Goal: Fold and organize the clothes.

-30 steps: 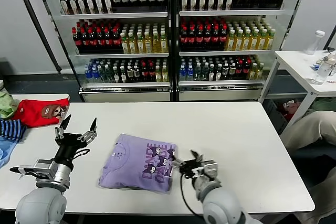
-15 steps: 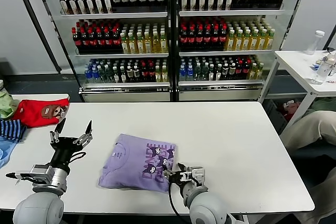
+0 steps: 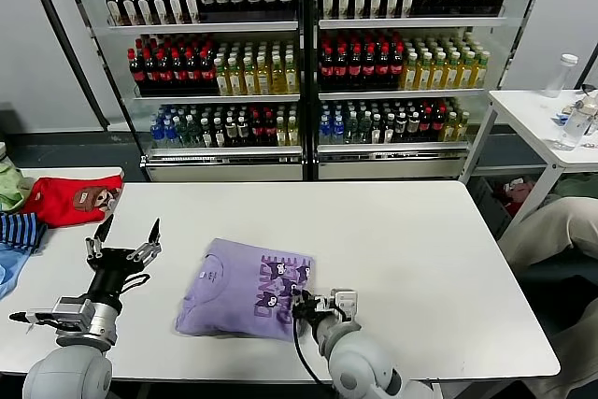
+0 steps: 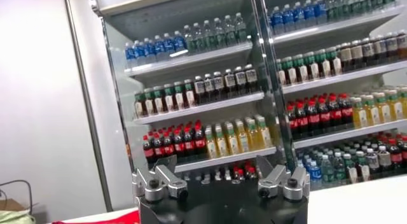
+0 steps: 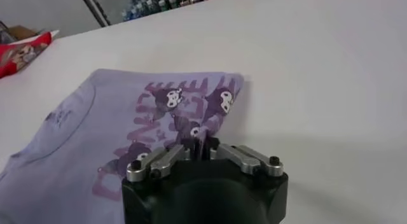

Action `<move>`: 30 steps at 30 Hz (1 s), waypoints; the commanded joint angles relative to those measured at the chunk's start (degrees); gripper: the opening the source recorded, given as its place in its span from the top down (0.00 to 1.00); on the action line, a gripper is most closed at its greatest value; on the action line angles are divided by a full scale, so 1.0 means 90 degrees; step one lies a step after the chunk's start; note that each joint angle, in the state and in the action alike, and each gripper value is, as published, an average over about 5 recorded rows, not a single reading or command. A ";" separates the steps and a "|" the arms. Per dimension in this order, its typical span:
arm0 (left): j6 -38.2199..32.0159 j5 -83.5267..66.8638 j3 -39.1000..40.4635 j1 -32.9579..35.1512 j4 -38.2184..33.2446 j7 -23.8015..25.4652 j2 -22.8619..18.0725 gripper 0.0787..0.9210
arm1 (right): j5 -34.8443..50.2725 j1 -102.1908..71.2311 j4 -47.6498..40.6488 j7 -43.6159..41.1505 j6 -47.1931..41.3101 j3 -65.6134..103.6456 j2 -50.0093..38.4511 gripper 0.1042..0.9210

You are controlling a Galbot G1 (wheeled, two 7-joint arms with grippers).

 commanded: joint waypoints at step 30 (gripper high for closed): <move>-0.1183 0.0222 0.0387 -0.0316 0.0606 0.0633 -0.0352 0.12 | -0.3618 -0.0946 0.0567 -0.2974 0.0490 0.3377 -0.1752 0.42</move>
